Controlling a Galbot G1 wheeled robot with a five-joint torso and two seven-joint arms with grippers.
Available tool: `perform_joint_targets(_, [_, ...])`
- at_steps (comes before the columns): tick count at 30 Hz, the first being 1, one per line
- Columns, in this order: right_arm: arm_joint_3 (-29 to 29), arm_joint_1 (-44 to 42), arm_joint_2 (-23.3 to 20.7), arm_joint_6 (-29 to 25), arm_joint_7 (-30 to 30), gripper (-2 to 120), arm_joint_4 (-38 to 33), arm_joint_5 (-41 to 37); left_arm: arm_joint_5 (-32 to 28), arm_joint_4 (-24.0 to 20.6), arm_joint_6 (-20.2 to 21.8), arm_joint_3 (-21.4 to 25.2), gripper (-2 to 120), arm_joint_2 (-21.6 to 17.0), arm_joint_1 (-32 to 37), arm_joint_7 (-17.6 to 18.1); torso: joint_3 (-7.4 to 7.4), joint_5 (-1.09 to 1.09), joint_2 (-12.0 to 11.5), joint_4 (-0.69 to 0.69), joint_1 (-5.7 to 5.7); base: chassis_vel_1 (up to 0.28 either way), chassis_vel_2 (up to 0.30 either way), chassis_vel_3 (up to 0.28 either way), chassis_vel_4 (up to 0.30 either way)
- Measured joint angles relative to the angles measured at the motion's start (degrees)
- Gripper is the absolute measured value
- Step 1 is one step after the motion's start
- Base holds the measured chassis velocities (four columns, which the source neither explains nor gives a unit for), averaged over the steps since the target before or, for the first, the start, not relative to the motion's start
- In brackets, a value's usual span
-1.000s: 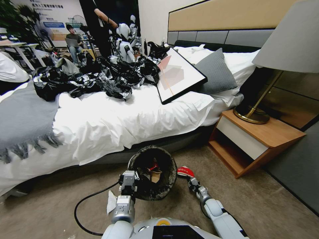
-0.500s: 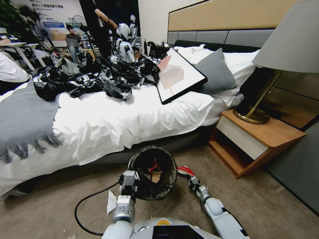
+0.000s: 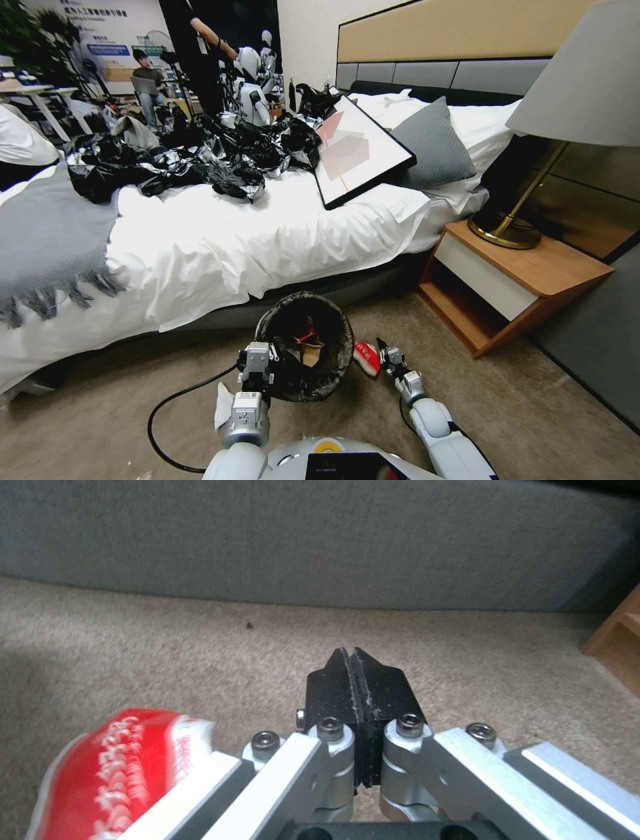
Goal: Pick up the trash bin, then pick up the garbage from the floor and place it into the trash bin.
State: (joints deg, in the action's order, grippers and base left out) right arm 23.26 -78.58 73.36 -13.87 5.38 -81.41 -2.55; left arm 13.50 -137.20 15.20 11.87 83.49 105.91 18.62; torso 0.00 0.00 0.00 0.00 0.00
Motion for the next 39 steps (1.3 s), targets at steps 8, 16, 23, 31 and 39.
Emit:
perform_joint_targets(8, [0.0, 0.0, 0.3, -0.2, 0.2, 0, 0.4, 0.0, 0.0, 0.0, 0.0, 0.0, 0, 0.1, 0.0, 0.0, 0.00, 0.00, 0.0, 0.00, 0.00, 0.000, 0.000, 0.000, 0.000])
perform_joint_targets(16, [-1.5, 0.0, 0.4, 1.4, -0.9, 9, 0.7, 1.0, 0.0, 0.1, 0.0, -0.1, 0, 0.1, -0.1, 0.0, 0.00, -0.01, 0.0, 0.00, 0.00, 0.000, 0.000, 0.000, 0.000])
perform_joint_targets(23, [-3.4, 0.4, 1.2, 2.6, -2.0, 32, 1.7, 2.3, 0.0, 0.2, 0.0, -0.2, 0, 0.0, -0.1, 0.0, 0.00, 0.00, 0.0, 0.00, 0.00, 0.000, 0.000, 0.000, 0.000])
perform_joint_targets(31, [-4.6, 1.2, 1.9, 3.4, -2.0, 58, 2.9, 3.3, 0.0, 0.2, -0.1, -0.2, 0, -0.1, -0.1, 0.0, 0.00, 0.00, 0.0, 0.00, 0.00, 0.000, 0.000, 0.000, 0.000])
perform_joint_targets(39, [-5.2, 2.9, 2.6, 4.0, -1.7, 87, 5.8, 3.8, 0.1, 0.2, -0.1, -0.3, 0, -0.1, 0.0, 0.0, 0.00, 0.00, 0.0, 0.00, 0.00, 0.000, 0.000, 0.000, 0.000])
